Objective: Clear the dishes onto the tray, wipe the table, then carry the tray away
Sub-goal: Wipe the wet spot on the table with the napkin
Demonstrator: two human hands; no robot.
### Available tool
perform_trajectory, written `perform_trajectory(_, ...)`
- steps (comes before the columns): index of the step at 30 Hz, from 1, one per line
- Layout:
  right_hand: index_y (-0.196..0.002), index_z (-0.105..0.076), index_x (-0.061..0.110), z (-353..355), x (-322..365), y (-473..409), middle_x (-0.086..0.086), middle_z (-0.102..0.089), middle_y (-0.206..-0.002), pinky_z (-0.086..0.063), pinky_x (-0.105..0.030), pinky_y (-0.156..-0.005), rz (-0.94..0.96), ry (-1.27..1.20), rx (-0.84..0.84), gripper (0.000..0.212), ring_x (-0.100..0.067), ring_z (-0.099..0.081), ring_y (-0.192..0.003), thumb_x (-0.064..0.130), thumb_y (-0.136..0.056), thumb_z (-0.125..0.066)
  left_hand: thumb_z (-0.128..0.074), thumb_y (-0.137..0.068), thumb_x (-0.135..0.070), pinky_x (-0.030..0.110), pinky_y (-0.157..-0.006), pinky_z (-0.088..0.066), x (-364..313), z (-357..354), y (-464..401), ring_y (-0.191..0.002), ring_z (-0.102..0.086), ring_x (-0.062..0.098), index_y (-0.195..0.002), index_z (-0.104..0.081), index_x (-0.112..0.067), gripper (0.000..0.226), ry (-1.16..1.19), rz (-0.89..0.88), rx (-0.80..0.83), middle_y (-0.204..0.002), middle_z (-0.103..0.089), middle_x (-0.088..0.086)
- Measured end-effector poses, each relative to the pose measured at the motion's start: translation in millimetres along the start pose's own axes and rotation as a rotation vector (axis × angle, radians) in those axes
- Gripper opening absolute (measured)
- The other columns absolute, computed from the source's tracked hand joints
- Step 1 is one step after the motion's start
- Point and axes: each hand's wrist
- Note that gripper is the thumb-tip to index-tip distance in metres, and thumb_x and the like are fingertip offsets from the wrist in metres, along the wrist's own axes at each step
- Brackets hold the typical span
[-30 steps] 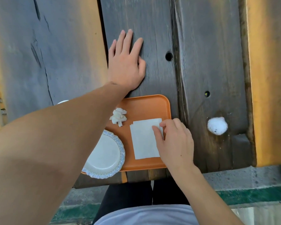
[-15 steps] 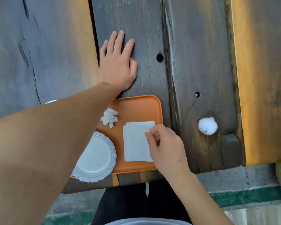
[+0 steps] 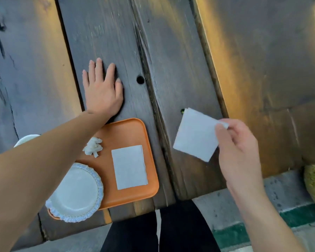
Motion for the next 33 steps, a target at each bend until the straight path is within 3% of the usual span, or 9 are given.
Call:
perform_trajectory(4,-0.105,-0.05,0.021,30,-6,-22,0.012,-0.055,-0.068,-0.037,-0.018,-0.048,0.445,0.413,-0.236,0.006,-0.006,-0.059,-0.066,0.02,-0.104,-0.044,-0.028,-0.102,-0.04,0.053,-0.125,-0.008,-13,-6,0,-0.154,-0.014,0.038,-0.145,-0.04,-0.018,0.05,0.015,0.072,-0.019,-0.164,-0.023,0.02)
perform_trajectory(6,-0.11,-0.051,0.016,24,-24,-33,0.007,-0.053,-0.065,-0.034,-0.021,-0.045,0.513,0.552,-0.199,0.01,-0.014,-0.052,-0.051,0.016,-0.103,-0.043,-0.028,-0.103,-0.037,0.052,-0.125,-0.009,-11,-5,1,-0.153,-0.016,0.037,-0.144,-0.042,-0.018,0.048,0.026,0.076,-0.035,-0.163,-0.025,0.019)
perform_trajectory(9,-0.115,-0.058,0.013,7,-58,-38,0.003,-0.057,-0.066,-0.03,-0.018,-0.042,0.534,0.715,-0.07,0.021,-0.015,-0.05,-0.049,0.017,-0.102,-0.042,-0.03,-0.102,-0.035,0.051,-0.124,-0.009,-12,-6,1,-0.153,-0.017,0.036,-0.144,-0.043,-0.018,0.047,0.029,0.083,-0.057,-0.162,-0.027,0.019)
perform_trajectory(13,-0.119,-0.063,0.009,-3,-86,-22,-0.005,-0.074,-0.092,-0.059,-0.034,-0.056,0.536,0.734,0.05,0.033,-0.021,-0.072,-0.079,0.021,-0.1,-0.039,-0.032,-0.1,-0.034,0.051,-0.124,-0.011,-12,-8,0,-0.153,-0.019,0.035,-0.142,-0.045,-0.018,0.047,0.026,0.086,-0.08,-0.162,-0.03,0.017)
perform_trajectory(16,-0.118,-0.064,0.008,-6,-99,-7,-0.007,-0.073,-0.11,-0.063,-0.037,-0.073,0.529,0.755,0.056,0.036,-0.02,-0.071,-0.102,0.023,-0.1,-0.038,-0.033,-0.099,-0.034,0.05,-0.124,-0.01,-11,-10,0,-0.153,-0.019,0.035,-0.142,-0.045,-0.018,0.048,0.04,0.094,-0.085,-0.162,-0.03,0.016)
perform_trajectory(21,-0.135,-0.057,0.011,-7,-120,1,-0.003,-0.057,-0.141,-0.04,-0.028,-0.107,0.518,0.752,0.148,0.052,-0.013,-0.045,-0.138,0.04,-0.105,-0.027,-0.033,-0.097,-0.033,0.049,-0.125,-0.01,-9,-12,0,-0.153,-0.019,0.034,-0.142,-0.046,-0.019,0.049,0.034,0.091,-0.103,-0.162,-0.03,0.014)
perform_trajectory(23,-0.141,-0.053,0.009,-5,-126,2,-0.003,-0.047,-0.151,-0.033,-0.032,-0.116,0.561,0.784,0.163,0.061,-0.014,-0.034,-0.145,0.044,-0.105,-0.018,-0.033,-0.096,-0.033,0.048,-0.125,-0.01,-9,-13,-2,-0.153,-0.018,0.033,-0.142,-0.046,-0.019,0.049,0.03,0.091,-0.098,-0.162,-0.029,0.012)
perform_trajectory(29,-0.155,-0.021,0.005,-8,-144,-4,-0.011,-0.016,-0.164,-0.013,-0.044,-0.123,0.57,1.176,0.298,0.071,-0.025,-0.009,-0.153,0.053,-0.103,-0.008,-0.033,-0.096,-0.032,0.048,-0.125,-0.011,-9,-12,0,-0.153,-0.02,0.033,-0.143,-0.046,-0.019,0.05,0.037,0.091,-0.115,-0.162,-0.031,0.013)
perform_trajectory(33,-0.156,-0.015,0.005,-13,-139,-18,-0.014,-0.01,-0.164,-0.011,-0.045,-0.124,0.563,1.221,0.289,0.075,-0.026,-0.003,-0.153,0.056,-0.101,-0.01,-0.033,-0.096,-0.03,0.047,-0.125,-0.011,-10,-13,0,-0.153,-0.021,0.033,-0.142,-0.047,-0.02,0.049,0.039,0.098,-0.126,-0.161,-0.032,0.012)
Point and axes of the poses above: each hand's wrist, its own y-axis away from the middle knuckle, its own z-axis out of the back of the hand, x = y × z
